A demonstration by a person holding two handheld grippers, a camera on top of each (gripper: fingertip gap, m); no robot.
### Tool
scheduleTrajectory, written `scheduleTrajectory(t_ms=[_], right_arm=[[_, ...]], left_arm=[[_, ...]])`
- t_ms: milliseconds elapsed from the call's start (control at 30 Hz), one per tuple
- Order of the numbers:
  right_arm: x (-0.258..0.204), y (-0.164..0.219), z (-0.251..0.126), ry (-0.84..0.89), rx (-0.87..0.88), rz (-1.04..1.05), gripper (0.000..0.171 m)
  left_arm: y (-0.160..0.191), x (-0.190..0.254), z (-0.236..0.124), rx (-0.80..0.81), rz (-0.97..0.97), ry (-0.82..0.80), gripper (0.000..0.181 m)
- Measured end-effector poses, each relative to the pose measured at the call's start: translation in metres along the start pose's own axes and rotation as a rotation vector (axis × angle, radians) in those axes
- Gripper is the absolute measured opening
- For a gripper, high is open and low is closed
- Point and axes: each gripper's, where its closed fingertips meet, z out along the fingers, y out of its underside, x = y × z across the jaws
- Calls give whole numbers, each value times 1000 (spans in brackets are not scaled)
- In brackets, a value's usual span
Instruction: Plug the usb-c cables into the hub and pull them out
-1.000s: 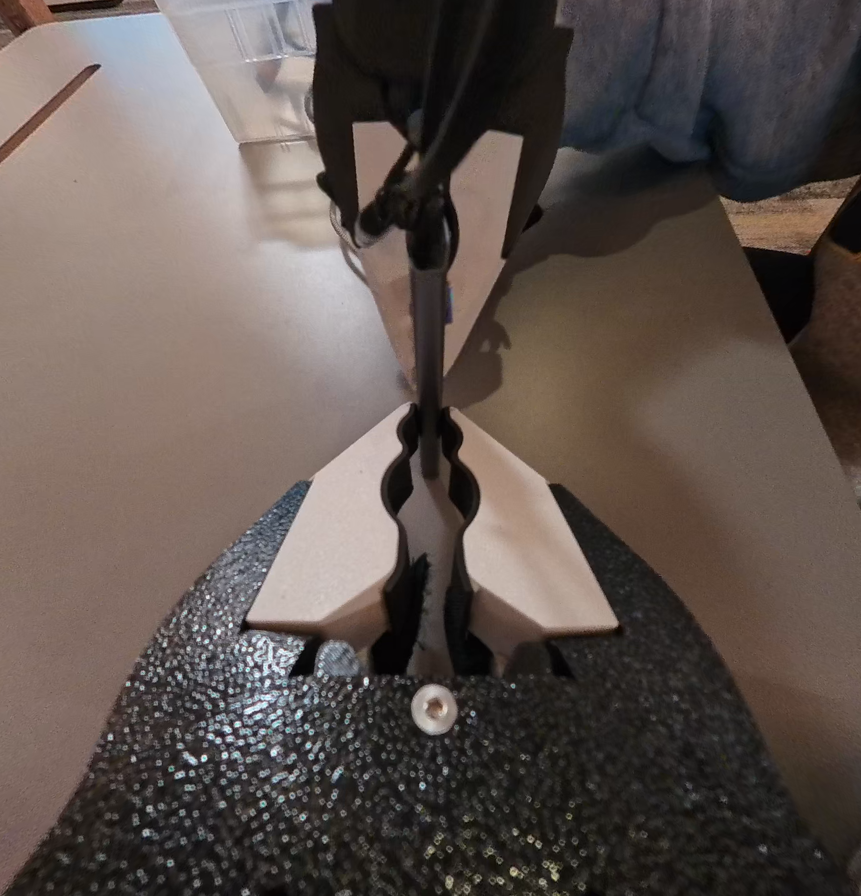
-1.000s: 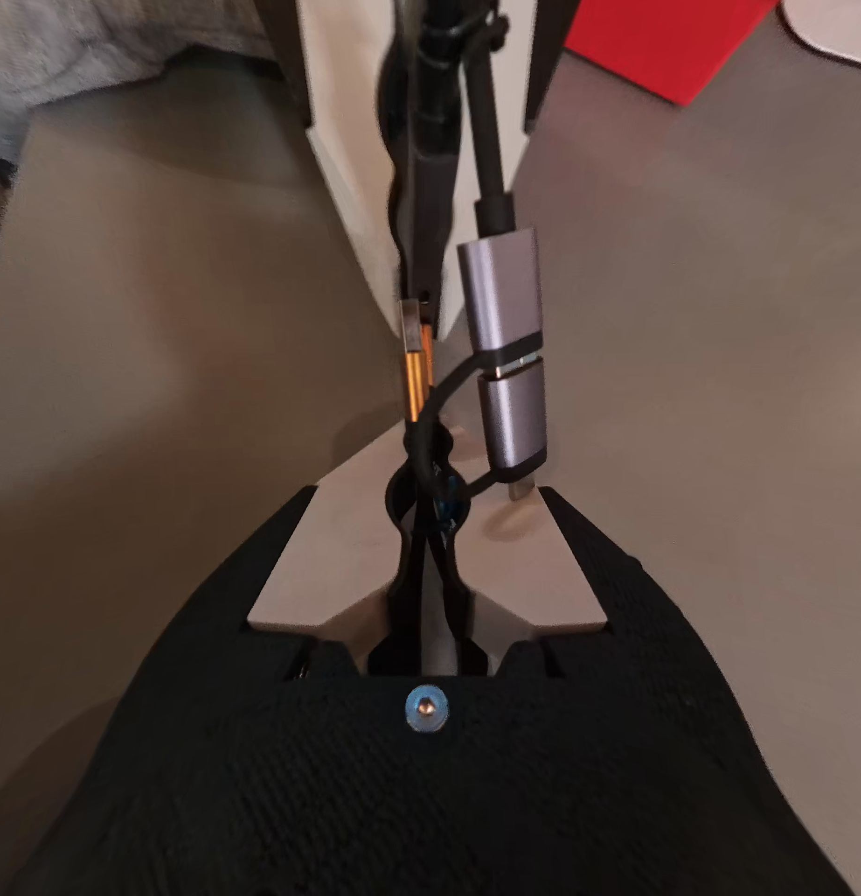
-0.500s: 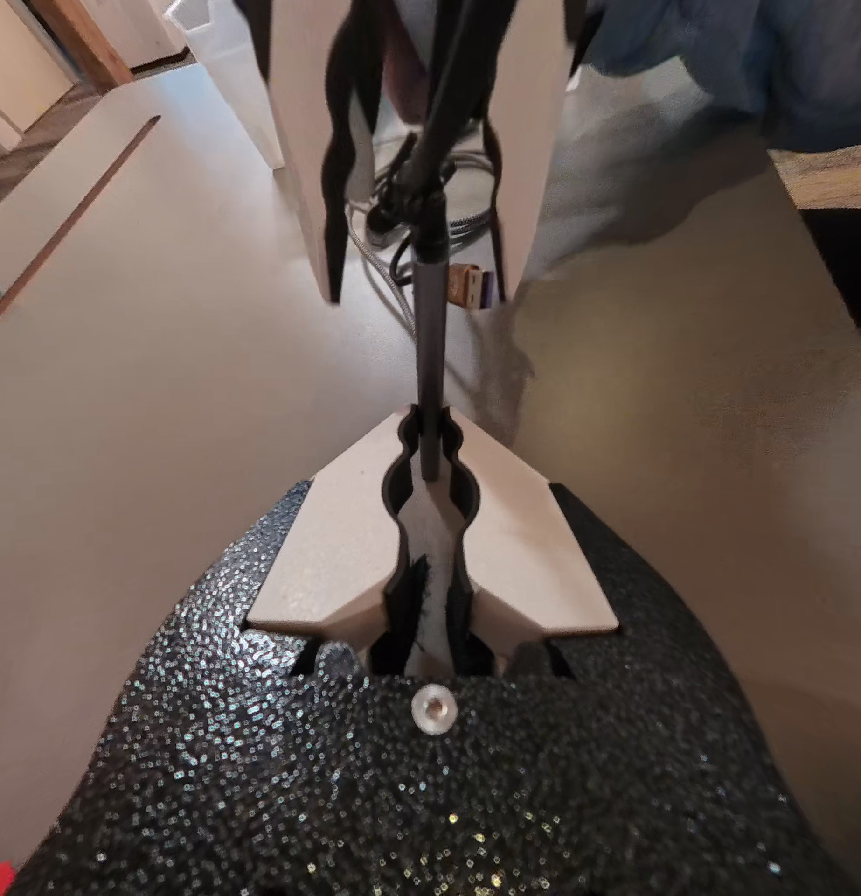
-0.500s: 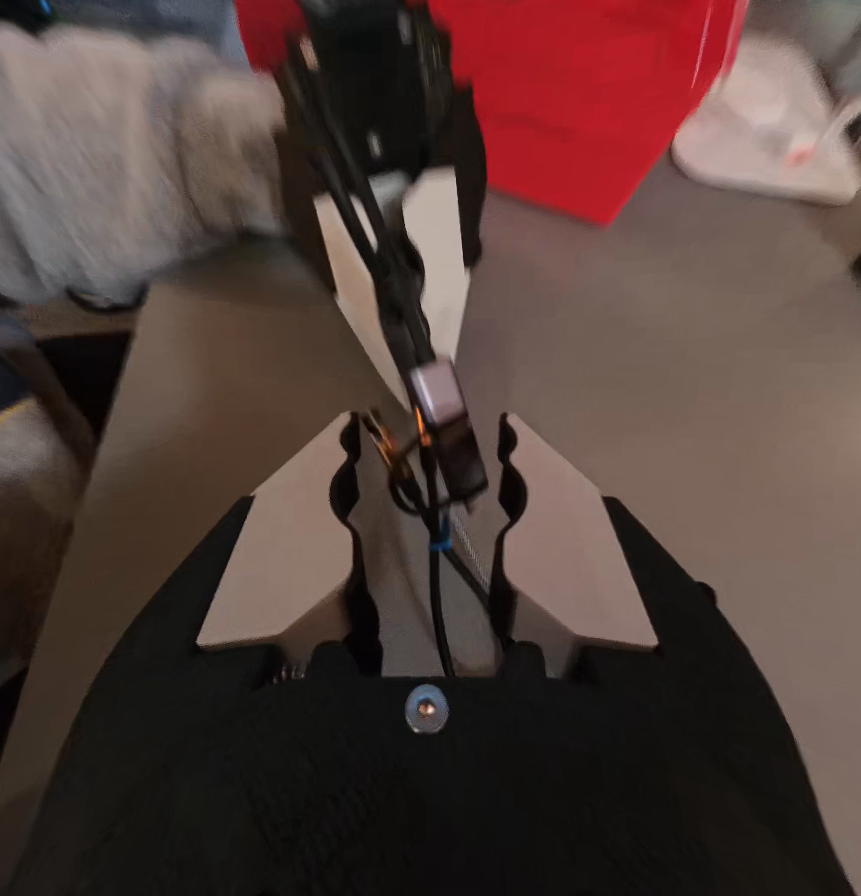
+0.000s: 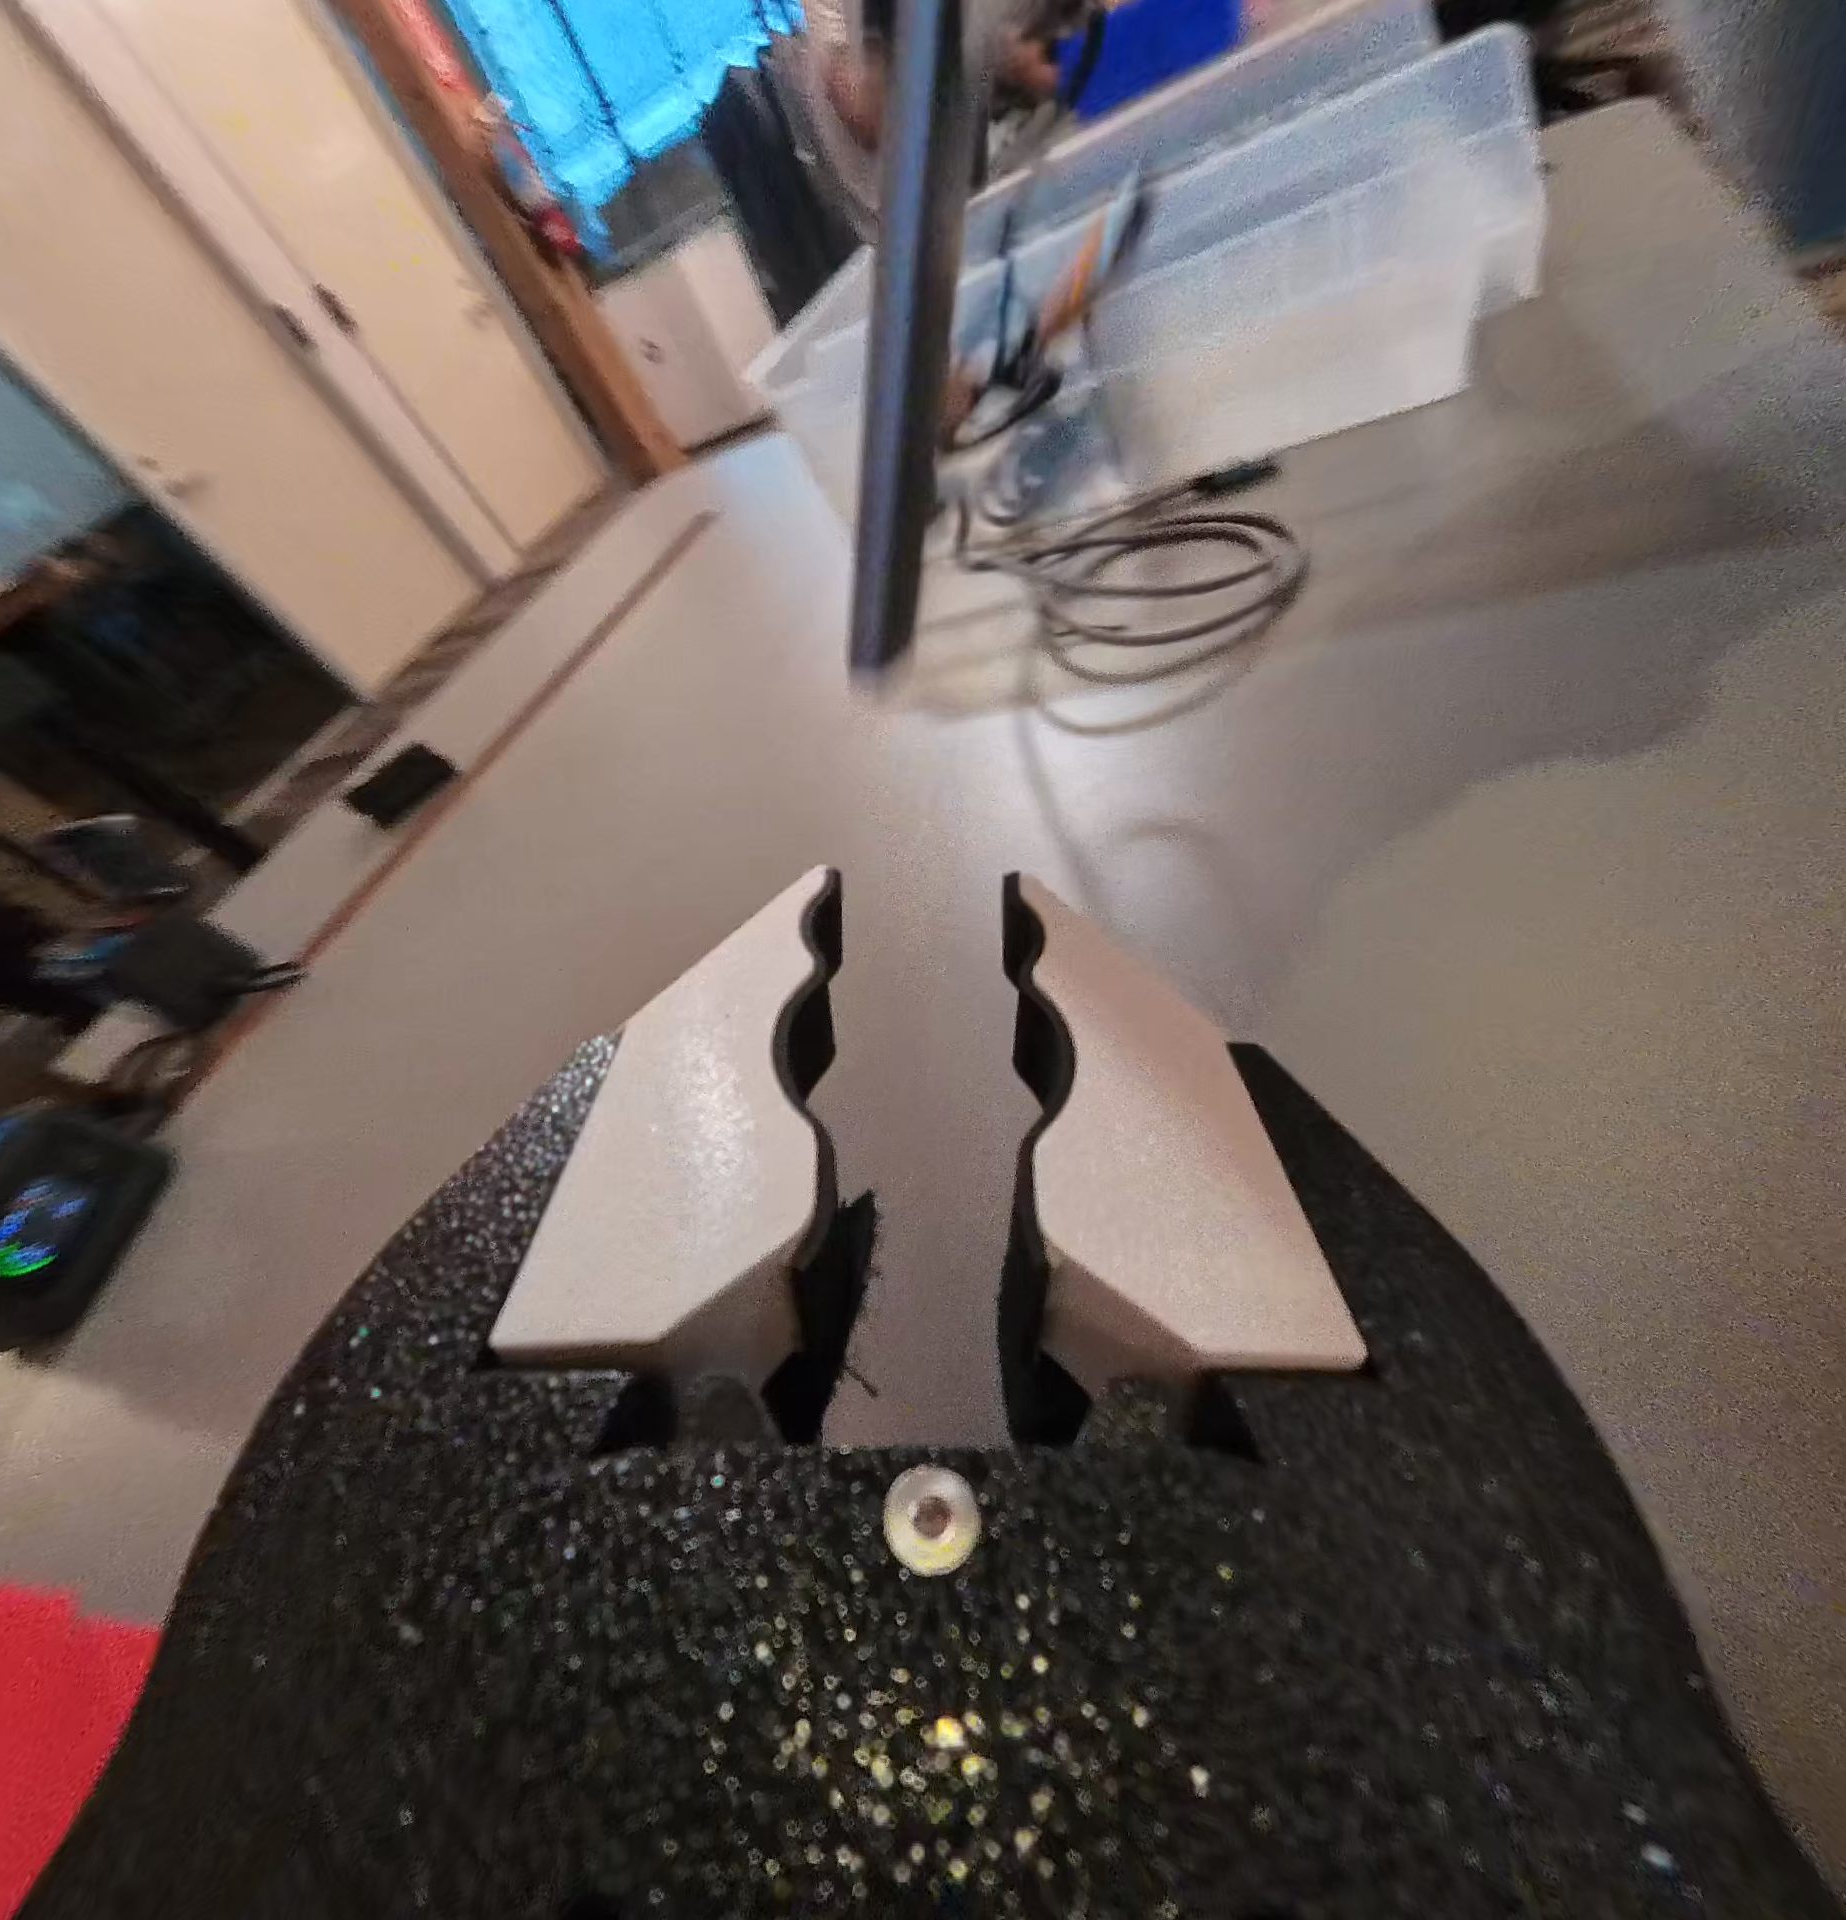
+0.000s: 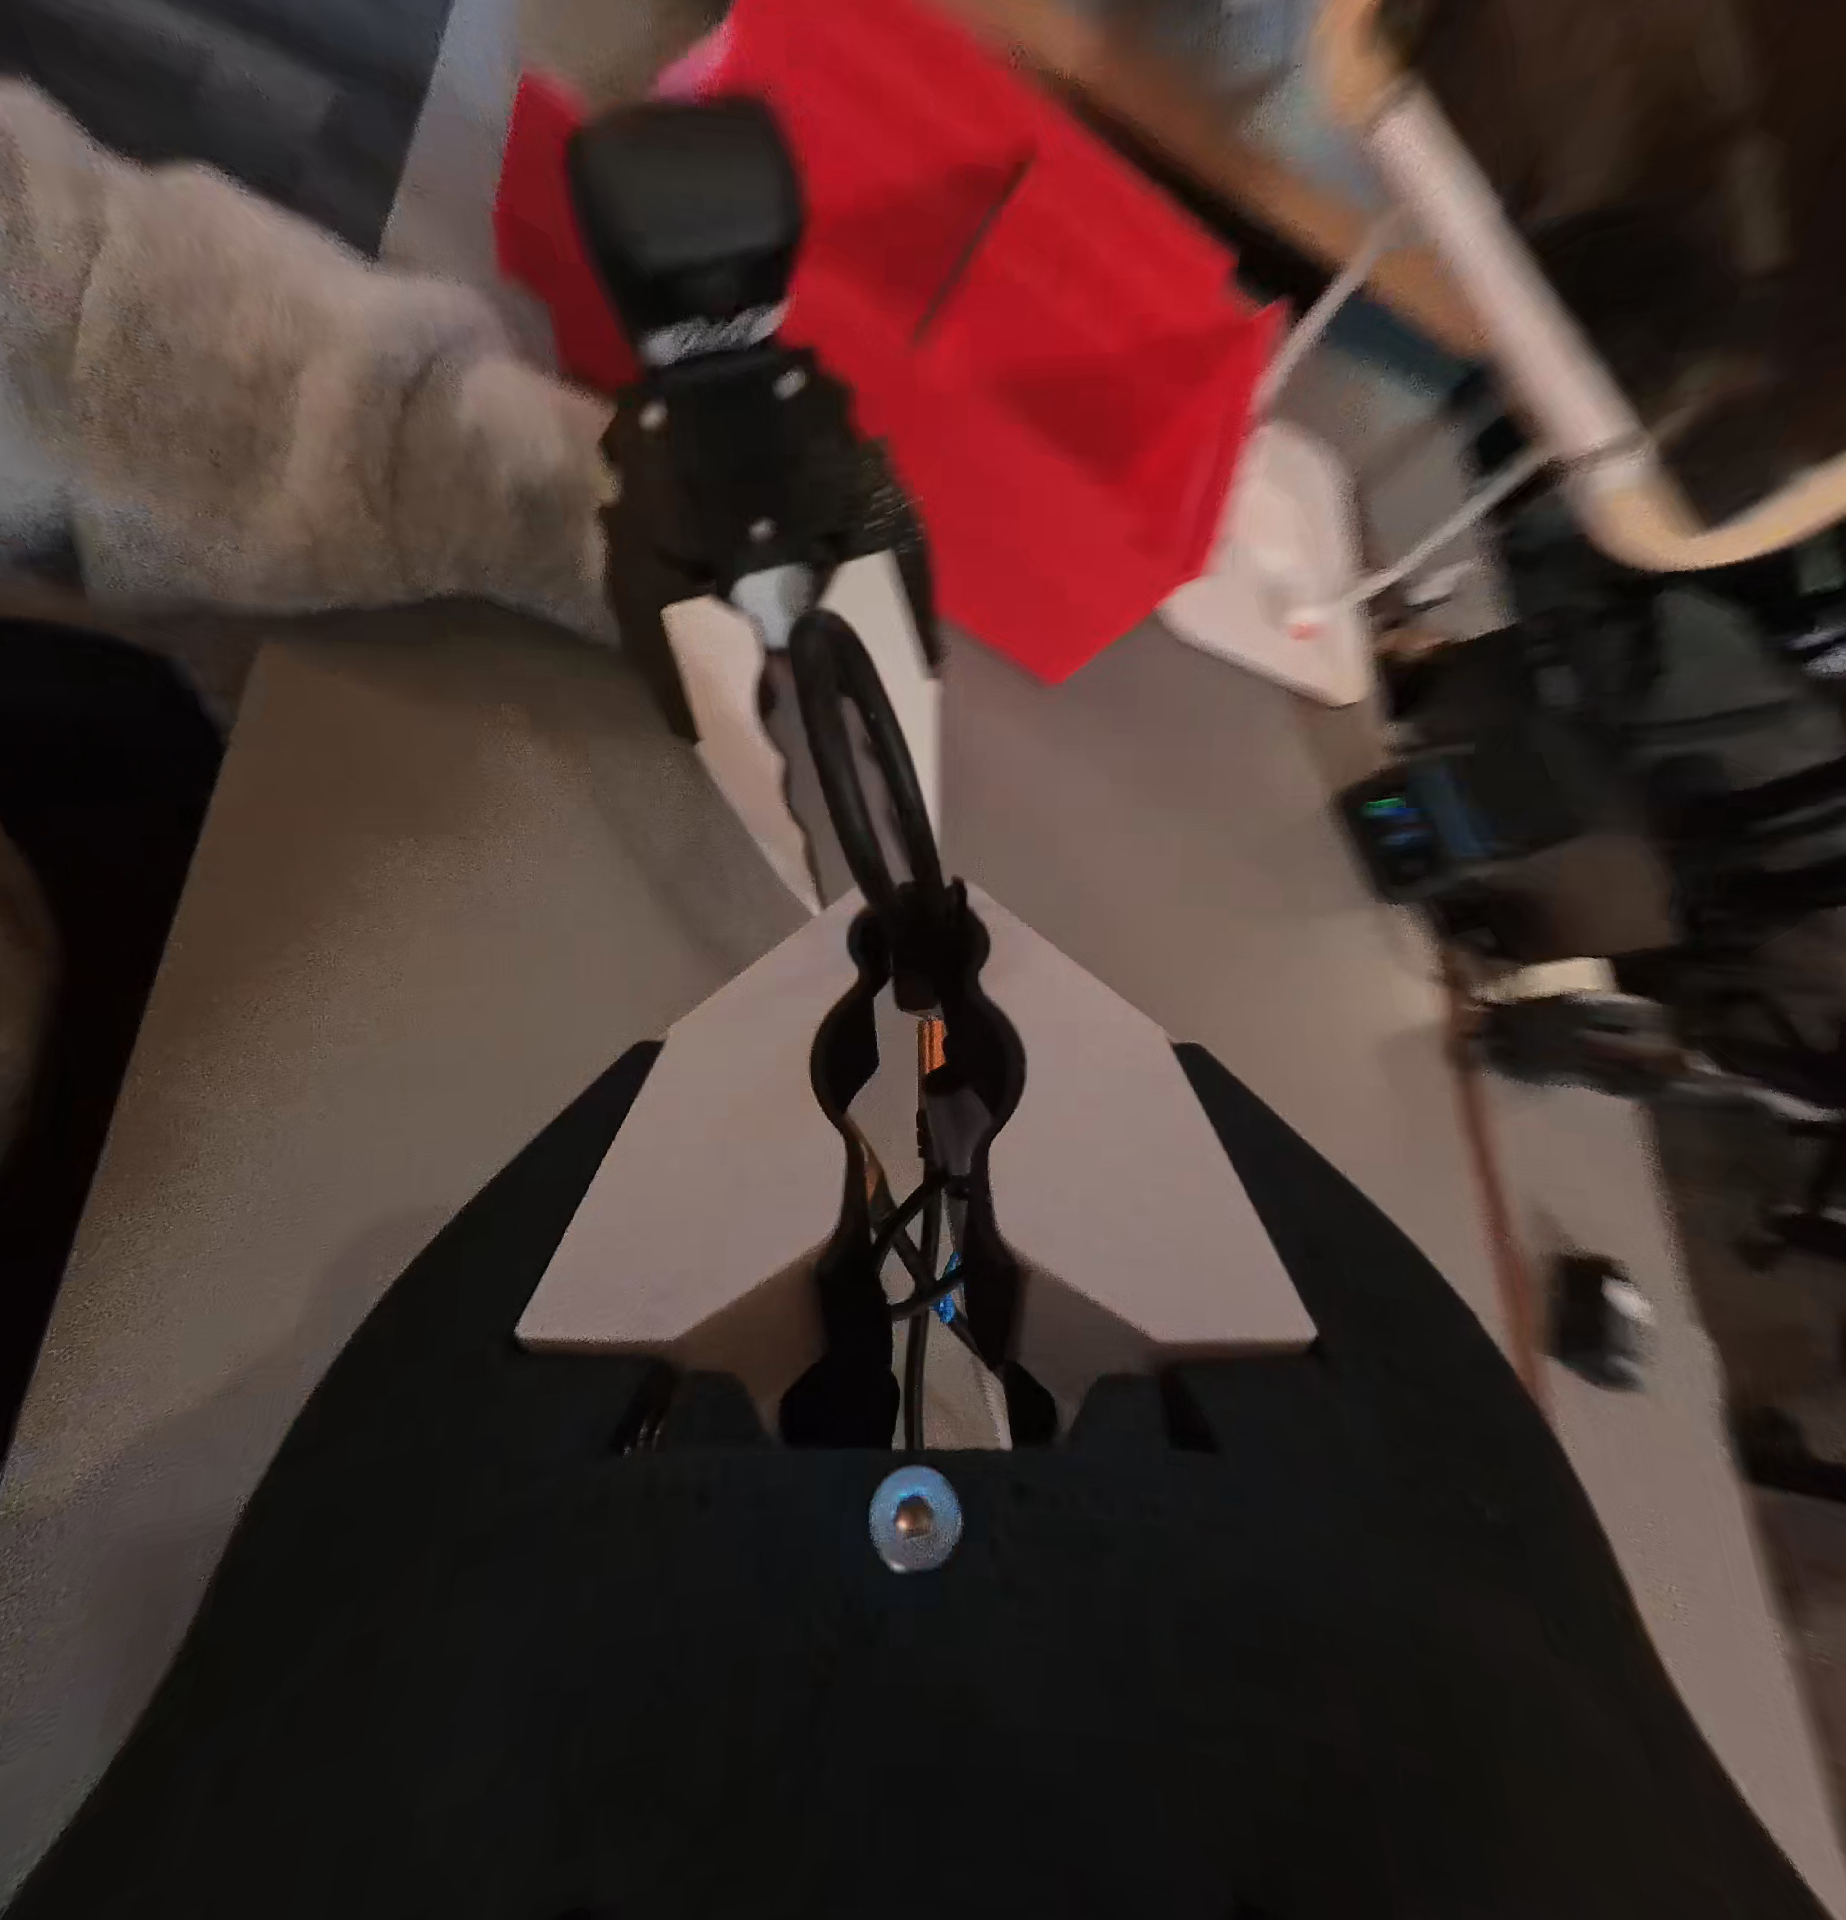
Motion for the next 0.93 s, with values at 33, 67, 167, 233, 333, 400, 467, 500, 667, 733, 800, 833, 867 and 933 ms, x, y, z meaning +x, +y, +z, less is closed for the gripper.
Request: scheduleTrajectory(t_ms=[33,67,167,233,333,400,467,500,667,733,800,833,867,933], right_arm=[[16,-10,-25,61,35,-10,7],[33,-19,-52,125,67,-20,7],[83,-46,-130,314,128,-54,8],[111,-62,-175,409,128,-74,8],[144,-80,-227,504,93,-90,8],[161,-91,-256,562,74,-109,8],[179,-96,-280,622,38,-126,8],[188,-96,-291,650,20,-125,8],[220,-60,-322,728,-37,-58,8],[223,-28,-321,737,-51,-14,8],[221,11,-313,752,-58,20,8],[217,33,-306,753,-72,32,8],[210,53,-297,752,-73,38,8],[194,85,-279,749,-28,64,8]], left_arm=[[0,-9,-3,8,4,-49,29],[0,-15,-4,16,-4,-86,30],[-4,-29,-8,48,-29,-170,29],[-1,-34,-10,42,-33,-199,29],[3,-38,-11,24,-33,-223,28],[7,-40,-10,8,-33,-237,27],[9,-40,-9,-6,-30,-237,27],[9,-40,-9,-11,-27,-239,27],[12,-41,-8,-24,-31,-245,27],[13,-42,-8,-30,-40,-248,27],[13,-42,-8,-33,-42,-249,27],[13,-41,-7,-37,-40,-247,27],[14,-41,-7,-43,-36,-248,27],[16,-39,-5,-57,-23,-243,26]])
